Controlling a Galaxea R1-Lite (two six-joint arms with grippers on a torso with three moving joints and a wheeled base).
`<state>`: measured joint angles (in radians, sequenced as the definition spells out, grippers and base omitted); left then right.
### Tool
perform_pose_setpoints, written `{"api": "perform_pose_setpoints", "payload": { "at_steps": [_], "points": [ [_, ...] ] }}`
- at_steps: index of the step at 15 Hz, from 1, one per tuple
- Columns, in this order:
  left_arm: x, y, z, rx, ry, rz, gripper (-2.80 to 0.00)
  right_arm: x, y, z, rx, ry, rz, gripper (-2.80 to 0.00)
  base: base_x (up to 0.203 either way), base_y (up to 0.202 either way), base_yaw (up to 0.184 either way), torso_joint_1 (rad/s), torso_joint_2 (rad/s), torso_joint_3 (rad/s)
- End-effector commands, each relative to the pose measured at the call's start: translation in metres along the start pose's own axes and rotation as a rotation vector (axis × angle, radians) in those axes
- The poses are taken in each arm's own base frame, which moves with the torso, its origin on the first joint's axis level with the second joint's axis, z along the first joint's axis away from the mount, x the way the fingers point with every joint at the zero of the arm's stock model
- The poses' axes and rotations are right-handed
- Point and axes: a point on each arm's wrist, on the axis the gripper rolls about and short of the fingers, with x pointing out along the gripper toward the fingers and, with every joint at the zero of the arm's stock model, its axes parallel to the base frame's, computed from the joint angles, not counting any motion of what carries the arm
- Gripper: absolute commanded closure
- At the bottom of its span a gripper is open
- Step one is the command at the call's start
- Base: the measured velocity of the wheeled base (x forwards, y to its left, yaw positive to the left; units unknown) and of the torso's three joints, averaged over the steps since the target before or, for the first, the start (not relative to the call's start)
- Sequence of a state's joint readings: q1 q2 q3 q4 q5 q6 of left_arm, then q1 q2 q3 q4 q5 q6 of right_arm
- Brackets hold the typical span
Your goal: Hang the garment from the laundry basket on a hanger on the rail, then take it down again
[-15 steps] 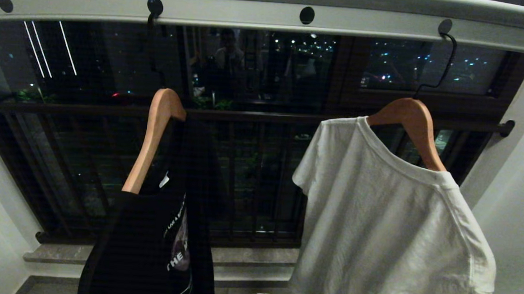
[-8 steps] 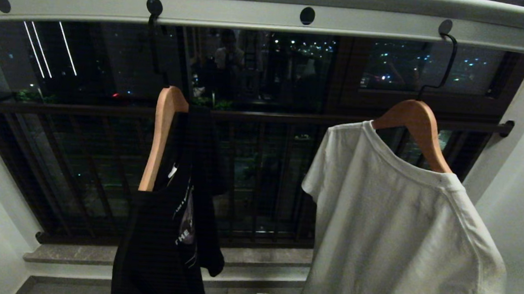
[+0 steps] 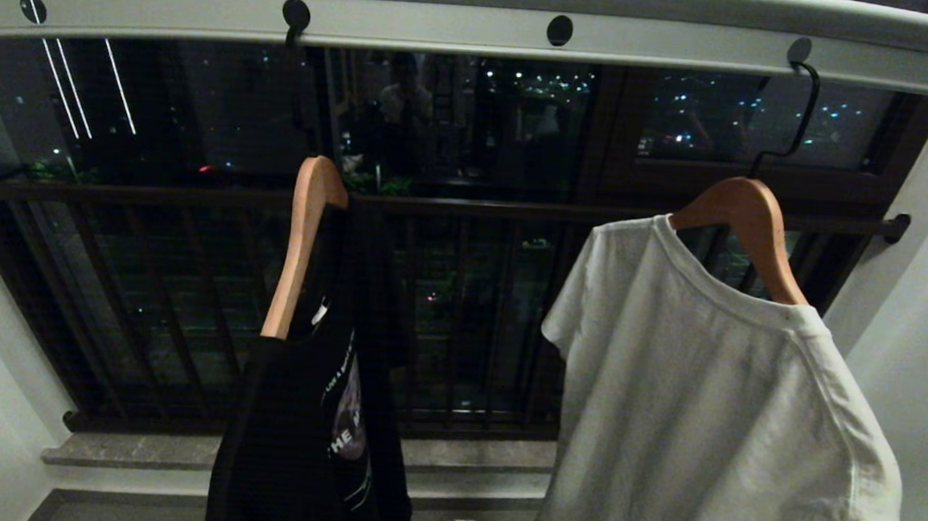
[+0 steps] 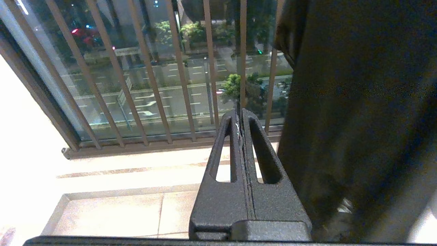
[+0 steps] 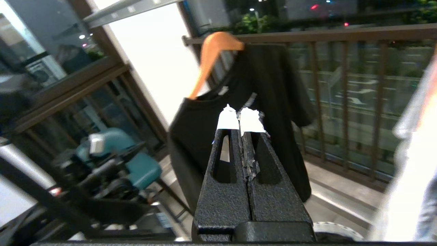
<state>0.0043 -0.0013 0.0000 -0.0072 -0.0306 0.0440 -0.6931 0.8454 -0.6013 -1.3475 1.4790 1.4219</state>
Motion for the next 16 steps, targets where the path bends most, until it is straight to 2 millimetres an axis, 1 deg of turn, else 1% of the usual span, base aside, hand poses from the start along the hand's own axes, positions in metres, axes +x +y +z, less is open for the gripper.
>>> {"api": "perform_pose_setpoints", "payload": {
  "at_steps": [1,3,5,6,8,9,10,13,16],
  "points": [
    [0.000,0.000,-0.001,0.000,0.002,0.000,0.00,-0.002,0.030,-0.012,-0.031,-0.011,0.019,0.00,0.000,0.000,0.000,0.000,0.00,0.000],
    [0.000,0.000,-0.001,0.000,0.002,0.000,0.00,-0.002,0.025,-0.015,0.039,-0.056,0.034,0.00,0.000,0.000,0.000,0.000,0.00,0.000],
    [0.000,0.000,-0.001,0.000,0.002,0.000,0.00,-0.002,0.025,-0.015,0.083,-0.059,0.113,0.00,0.000,0.000,0.000,0.000,0.00,0.000],
    [0.000,0.000,-0.001,0.000,0.002,0.000,0.00,-0.003,0.028,-0.016,0.087,-0.053,0.150,0.00,0.000,0.000,0.000,0.000,0.00,0.000],
    [0.000,0.000,-0.001,0.000,0.002,0.000,0.00,-0.008,0.040,-0.024,0.068,-0.033,0.232,0.00,0.000,0.000,0.000,0.000,0.00,0.000],
    [0.000,0.000,-0.001,0.000,0.002,0.000,0.00,-0.010,0.040,-0.031,0.072,-0.021,0.265,0.00,0.000,0.000,0.000,0.000,0.00,0.000],
    [0.000,0.000,-0.001,0.000,0.002,0.000,0.00,-0.012,0.041,-0.039,0.037,-0.021,0.279,0.00,0.000,0.000,0.000,0.000,0.00,0.000],
    [0.000,0.000,-0.001,0.000,0.002,0.000,0.00,-0.017,0.043,-0.052,-0.050,-0.047,0.318,0.00,0.000,0.000,0.000,0.000,0.00,0.000],
    [0.000,0.000,-0.001,0.000,0.002,0.000,0.00,-0.022,0.042,-0.064,-0.081,-0.088,0.375,0.00,0.000,0.000,0.000,0.000,0.00,0.000]
  ]
}}
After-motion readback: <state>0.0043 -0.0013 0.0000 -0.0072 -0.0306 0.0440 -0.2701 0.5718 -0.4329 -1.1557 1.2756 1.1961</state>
